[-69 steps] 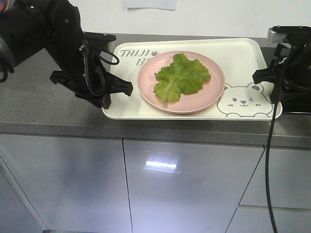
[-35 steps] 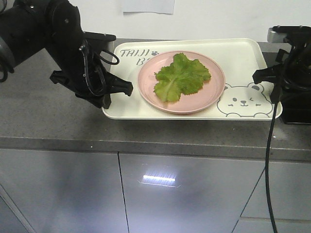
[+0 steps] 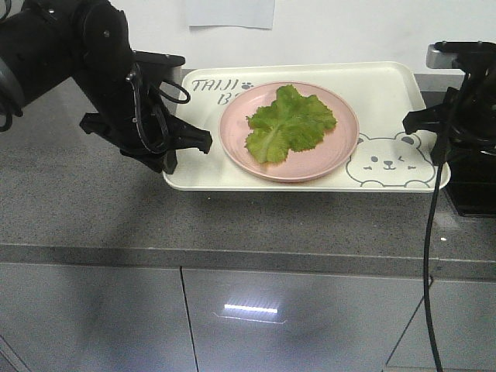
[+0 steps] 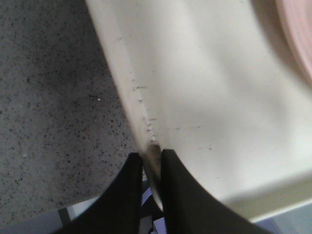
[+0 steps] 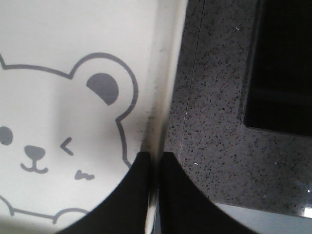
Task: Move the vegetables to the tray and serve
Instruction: 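Hold the tray with both grippers while driving to the stove counter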
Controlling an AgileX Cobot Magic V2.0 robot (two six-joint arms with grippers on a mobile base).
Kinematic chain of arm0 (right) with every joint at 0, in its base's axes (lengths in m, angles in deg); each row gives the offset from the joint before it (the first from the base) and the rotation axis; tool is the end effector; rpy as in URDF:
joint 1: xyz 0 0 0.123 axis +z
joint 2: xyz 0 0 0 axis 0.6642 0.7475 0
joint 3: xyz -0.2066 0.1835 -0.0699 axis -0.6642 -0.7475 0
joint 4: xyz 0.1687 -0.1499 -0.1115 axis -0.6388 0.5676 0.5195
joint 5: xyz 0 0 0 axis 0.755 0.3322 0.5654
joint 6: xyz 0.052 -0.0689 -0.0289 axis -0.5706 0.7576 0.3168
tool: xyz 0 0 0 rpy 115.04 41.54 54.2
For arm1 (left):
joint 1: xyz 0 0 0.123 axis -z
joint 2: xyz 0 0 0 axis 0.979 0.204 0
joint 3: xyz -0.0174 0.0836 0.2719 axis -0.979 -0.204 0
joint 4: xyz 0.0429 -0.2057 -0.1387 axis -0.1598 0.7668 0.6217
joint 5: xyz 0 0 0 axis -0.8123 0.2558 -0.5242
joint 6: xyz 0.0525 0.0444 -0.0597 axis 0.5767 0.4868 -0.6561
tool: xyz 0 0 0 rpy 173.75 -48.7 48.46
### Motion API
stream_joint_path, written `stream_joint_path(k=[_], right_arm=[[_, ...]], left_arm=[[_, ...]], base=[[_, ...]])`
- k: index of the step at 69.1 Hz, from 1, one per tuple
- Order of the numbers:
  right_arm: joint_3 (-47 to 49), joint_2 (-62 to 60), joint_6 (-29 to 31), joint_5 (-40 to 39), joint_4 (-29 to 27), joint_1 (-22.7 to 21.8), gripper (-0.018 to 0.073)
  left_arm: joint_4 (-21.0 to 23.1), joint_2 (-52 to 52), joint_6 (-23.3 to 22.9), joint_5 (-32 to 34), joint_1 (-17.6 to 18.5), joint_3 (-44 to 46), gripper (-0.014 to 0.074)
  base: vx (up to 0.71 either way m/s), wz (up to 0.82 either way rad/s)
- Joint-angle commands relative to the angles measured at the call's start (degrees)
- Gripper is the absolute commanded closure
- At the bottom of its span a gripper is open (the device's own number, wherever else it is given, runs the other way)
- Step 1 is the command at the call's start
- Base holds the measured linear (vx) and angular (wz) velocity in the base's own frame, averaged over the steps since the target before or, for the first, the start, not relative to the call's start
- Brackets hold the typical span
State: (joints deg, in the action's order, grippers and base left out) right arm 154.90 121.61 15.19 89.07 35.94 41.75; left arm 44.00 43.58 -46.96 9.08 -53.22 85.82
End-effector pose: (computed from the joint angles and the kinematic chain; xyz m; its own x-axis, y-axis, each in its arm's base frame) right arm 0.3652 0.0091 0.3401 -0.9375 -0.0802 -0.3386 -0.1064 0.9925 0.0597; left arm 0.3664 -0.1742 0.3319 -0.9078 0.2513 -0.3357 0.2948 0.9518 -0.0847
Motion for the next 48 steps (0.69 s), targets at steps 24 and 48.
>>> stream_joint_path(k=[24, 48], right_arm=[[1.9, -3.2, 1.6, 0.6, -2.5, 0.4, 0.0565], [1.9, -3.2, 1.6, 0.6, -2.5, 0.4, 0.0565]], left_arm=[[3.5, -4.0, 1.3, 2.1, 1.2, 2.3, 0.0602], [3.5, -4.0, 1.3, 2.1, 1.2, 2.3, 0.0602]], base=[[0.10, 0.00], [0.09, 0.07]])
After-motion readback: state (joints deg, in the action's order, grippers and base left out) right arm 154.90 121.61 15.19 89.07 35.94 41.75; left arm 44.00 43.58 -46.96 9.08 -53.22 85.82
